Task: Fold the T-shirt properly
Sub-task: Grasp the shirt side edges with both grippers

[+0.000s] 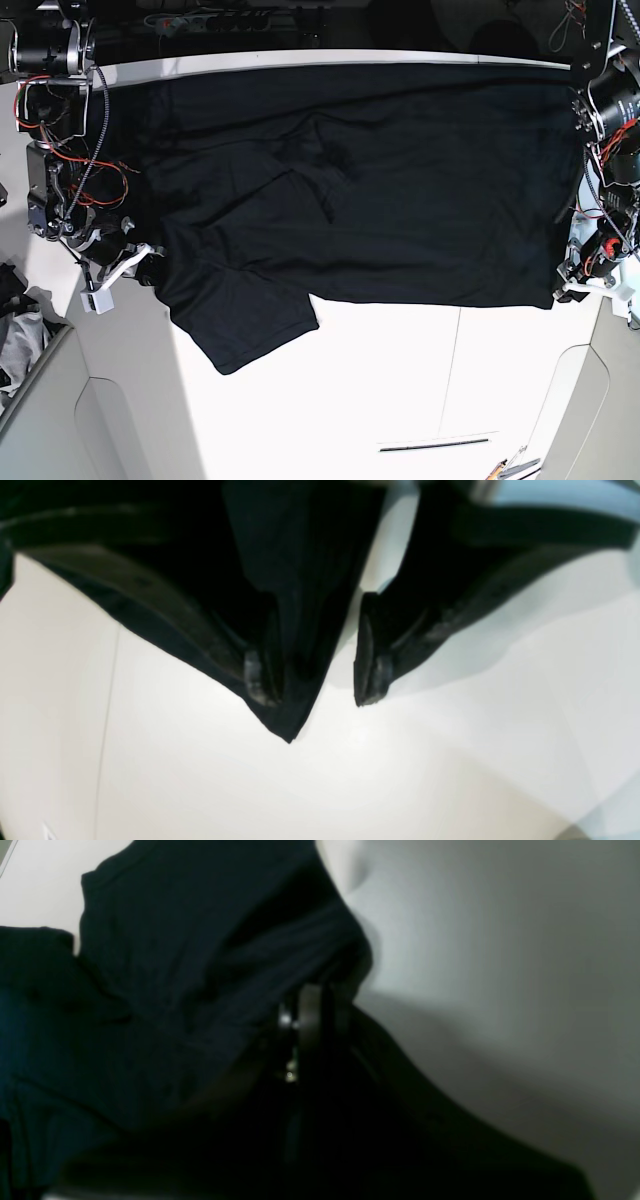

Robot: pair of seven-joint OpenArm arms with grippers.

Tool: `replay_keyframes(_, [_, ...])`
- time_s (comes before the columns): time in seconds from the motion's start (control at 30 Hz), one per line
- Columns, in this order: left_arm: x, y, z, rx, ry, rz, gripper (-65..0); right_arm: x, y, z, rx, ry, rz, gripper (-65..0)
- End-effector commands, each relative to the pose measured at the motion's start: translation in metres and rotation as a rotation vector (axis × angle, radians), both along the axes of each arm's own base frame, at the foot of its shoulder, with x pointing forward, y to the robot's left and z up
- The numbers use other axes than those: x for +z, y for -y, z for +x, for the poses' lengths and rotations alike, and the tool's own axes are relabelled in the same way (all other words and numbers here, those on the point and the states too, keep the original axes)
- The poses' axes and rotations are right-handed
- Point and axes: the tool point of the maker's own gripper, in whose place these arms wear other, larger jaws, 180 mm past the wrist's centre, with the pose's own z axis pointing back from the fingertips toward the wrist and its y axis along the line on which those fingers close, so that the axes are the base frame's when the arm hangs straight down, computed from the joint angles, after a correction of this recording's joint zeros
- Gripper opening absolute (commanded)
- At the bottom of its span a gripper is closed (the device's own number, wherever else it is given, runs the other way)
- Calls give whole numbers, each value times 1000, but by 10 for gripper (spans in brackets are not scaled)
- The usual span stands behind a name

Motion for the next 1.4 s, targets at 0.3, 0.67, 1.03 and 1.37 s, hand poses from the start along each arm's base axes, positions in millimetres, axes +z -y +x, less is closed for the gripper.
replay_keyframes(0.3, [10,8,14,-67,13,54,-379,-4,7,-3,13,-35,-47,-650])
replay_keyframes(0.67, [10,12,16,-94,14,85,-421,-4,7,-3,14,-35,-47,-650])
replay_keyframes(1.03, [13,6,19,-105,38,154,-650,-3,7,-3,12,-35,-44,-650])
replay_keyframes(1.37, [24,13,20,-178,106,129,-650,27,-8,5,60,19,-23,-650])
